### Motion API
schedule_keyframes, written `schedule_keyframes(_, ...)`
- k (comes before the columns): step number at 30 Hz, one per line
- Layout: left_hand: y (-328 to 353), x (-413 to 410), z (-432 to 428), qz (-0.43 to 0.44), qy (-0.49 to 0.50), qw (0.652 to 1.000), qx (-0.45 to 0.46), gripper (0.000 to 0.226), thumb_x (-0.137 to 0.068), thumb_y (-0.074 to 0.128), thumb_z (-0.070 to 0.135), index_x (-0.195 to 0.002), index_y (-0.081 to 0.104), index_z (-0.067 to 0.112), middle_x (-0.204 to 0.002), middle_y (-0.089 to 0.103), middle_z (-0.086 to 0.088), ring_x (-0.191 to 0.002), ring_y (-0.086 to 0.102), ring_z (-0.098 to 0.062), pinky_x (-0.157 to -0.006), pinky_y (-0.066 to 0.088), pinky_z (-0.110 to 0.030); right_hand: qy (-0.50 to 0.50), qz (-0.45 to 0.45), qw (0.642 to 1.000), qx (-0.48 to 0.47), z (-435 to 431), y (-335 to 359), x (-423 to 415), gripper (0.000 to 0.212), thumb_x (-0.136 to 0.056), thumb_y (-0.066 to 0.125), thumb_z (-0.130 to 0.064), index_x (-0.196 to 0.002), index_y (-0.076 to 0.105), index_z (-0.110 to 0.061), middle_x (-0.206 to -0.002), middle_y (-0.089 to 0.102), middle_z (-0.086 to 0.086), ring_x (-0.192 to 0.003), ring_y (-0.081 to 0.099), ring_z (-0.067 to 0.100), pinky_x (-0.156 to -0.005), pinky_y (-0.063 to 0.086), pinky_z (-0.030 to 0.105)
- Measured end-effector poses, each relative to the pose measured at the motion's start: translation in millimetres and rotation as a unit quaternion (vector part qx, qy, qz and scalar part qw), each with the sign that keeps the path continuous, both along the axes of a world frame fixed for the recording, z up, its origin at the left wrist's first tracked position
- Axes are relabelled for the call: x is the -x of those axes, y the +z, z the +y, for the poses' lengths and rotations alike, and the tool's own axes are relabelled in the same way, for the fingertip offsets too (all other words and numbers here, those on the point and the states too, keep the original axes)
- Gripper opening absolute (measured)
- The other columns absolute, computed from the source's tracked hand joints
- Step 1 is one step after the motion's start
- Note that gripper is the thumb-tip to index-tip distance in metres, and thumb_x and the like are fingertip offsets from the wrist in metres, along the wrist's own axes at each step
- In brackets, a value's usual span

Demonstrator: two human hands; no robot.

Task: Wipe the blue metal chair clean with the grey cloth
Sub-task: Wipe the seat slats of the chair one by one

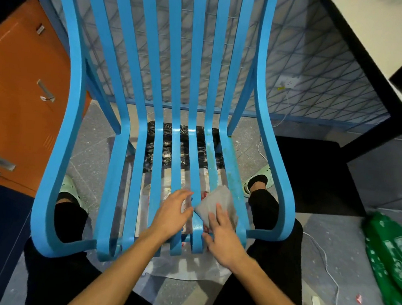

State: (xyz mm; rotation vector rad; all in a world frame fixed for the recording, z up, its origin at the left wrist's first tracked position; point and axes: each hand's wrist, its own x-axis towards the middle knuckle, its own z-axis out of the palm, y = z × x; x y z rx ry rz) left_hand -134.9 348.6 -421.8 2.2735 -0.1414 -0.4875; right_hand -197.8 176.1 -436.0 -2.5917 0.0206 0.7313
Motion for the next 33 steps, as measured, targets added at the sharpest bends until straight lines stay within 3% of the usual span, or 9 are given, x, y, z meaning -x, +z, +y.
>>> schedule_keyframes(3, -13.1, -8.6, -1.3, -0.030, -0.029, 0.999, -0.034, 0.049, -0.098, 0.058, 0.023, -0.145, 0.047, 0.023, -0.155, 0.039, 0.004, -0.142, 0.035, -0.016, -0.118, 0.026, -0.033, -0.053, -0.037, 0.998, -0.014, 0.5, 2.9, -0.3, 0.050, -0.103, 0.041, -0.033, -0.149, 0.032, -0.015, -0.164, 0.005, 0.007, -0.148, 0.014, 0.032, -0.120, 0.019, 0.042)
schedule_keyframes(7, -26.2, -22.9, -0.2, -0.063, -0.061, 0.991, -0.101, 0.051, -0.101, 0.051, 0.028, -0.150, 0.038, 0.023, -0.162, 0.027, 0.000, -0.148, 0.025, -0.018, -0.120, 0.021, -0.038, -0.099, -0.045, 0.994, -0.012, 3.0, -2.0, -18.5, 0.061, -0.104, 0.036, -0.031, -0.157, 0.009, -0.017, -0.163, -0.002, 0.008, -0.148, 0.013, 0.030, -0.118, 0.021, 0.039)
schedule_keyframes(12, -45.9, -30.6, 4.4, -0.052, -0.074, 0.984, -0.155, 0.059, -0.106, 0.036, 0.038, -0.159, 0.014, 0.026, -0.167, -0.003, 0.005, -0.154, -0.004, -0.017, -0.124, 0.009, -0.049, -0.107, -0.073, 0.989, 0.066, 12.7, -16.3, -38.3, 0.076, -0.102, 0.043, -0.021, -0.155, -0.011, -0.011, -0.152, 0.021, 0.016, -0.128, 0.042, 0.026, -0.105, 0.039, 0.032)
schedule_keyframes(16, -70.5, -23.1, 5.0, -0.119, -0.079, 0.967, -0.209, 0.060, -0.107, 0.026, 0.043, -0.157, -0.003, 0.027, -0.163, -0.017, 0.007, -0.151, -0.016, -0.016, -0.124, 0.004, -0.044, -0.102, -0.129, 0.979, 0.116, 17.6, -27.5, -56.0, 0.086, -0.099, 0.053, -0.021, -0.155, -0.011, -0.010, -0.157, 0.020, 0.014, -0.135, 0.039, 0.024, -0.108, 0.038, 0.031)
schedule_keyframes(19, -79.6, -24.3, 0.7, -0.112, -0.071, 0.966, -0.223, 0.063, -0.106, 0.021, 0.045, -0.155, -0.012, 0.027, -0.162, -0.021, 0.006, -0.151, -0.018, -0.017, -0.123, 0.000, -0.042, -0.105, -0.153, 0.976, 0.111, 18.6, -38.8, -78.7, 0.085, -0.099, 0.054, -0.023, -0.155, -0.009, -0.011, -0.160, 0.020, 0.013, -0.139, 0.038, 0.023, -0.109, 0.038, 0.030)
schedule_keyframes(22, -81.1, -22.0, 1.8, -0.146, -0.078, 0.961, -0.220, 0.062, -0.106, 0.029, 0.040, -0.159, 0.002, 0.022, -0.166, -0.005, 0.001, -0.153, -0.005, -0.020, -0.125, 0.007, -0.044, -0.087, -0.152, 0.980, 0.094, 17.8, -40.2, -109.1, 0.096, -0.089, 0.066, -0.016, -0.151, -0.006, -0.006, -0.153, 0.032, 0.022, -0.133, 0.048, 0.030, -0.101, 0.047, 0.035)
schedule_keyframes(25, -83.2, -17.2, 4.5, -0.208, -0.051, 0.963, -0.164, 0.057, -0.101, 0.048, 0.029, -0.153, 0.033, 0.013, -0.161, 0.026, -0.006, -0.152, 0.020, -0.024, -0.122, 0.022, -0.045, -0.064, -0.138, 0.983, 0.106, 18.5, -43.2, -150.8, 0.097, -0.066, 0.077, 0.002, -0.144, 0.021, 0.013, -0.138, 0.047, 0.033, -0.115, 0.061, 0.042, -0.085, 0.057, 0.038)
schedule_keyframes(29, -82.2, -20.5, 2.5, -0.199, -0.040, 0.968, -0.150, 0.059, -0.097, 0.052, 0.026, -0.152, 0.035, 0.014, -0.161, 0.027, -0.005, -0.151, 0.020, -0.023, -0.120, 0.024, -0.043, -0.041, -0.130, 0.985, 0.110, 16.3, -42.0, -194.8, 0.079, -0.097, 0.047, -0.008, -0.150, -0.010, 0.007, -0.158, 0.006, 0.029, -0.143, 0.025, 0.039, -0.114, 0.031, 0.036)
schedule_keyframes(33, -83.4, -18.9, 5.8, -0.196, -0.063, 0.962, -0.181, 0.059, -0.100, 0.047, 0.031, -0.154, 0.031, 0.015, -0.163, 0.022, -0.005, -0.153, 0.016, -0.023, -0.122, 0.019, -0.043, -0.046, -0.136, 0.983, 0.110, 17.1, -37.2, -189.6, 0.086, -0.095, 0.052, -0.010, -0.151, -0.013, 0.002, -0.152, 0.019, 0.026, -0.133, 0.036, 0.033, -0.106, 0.038, 0.033)
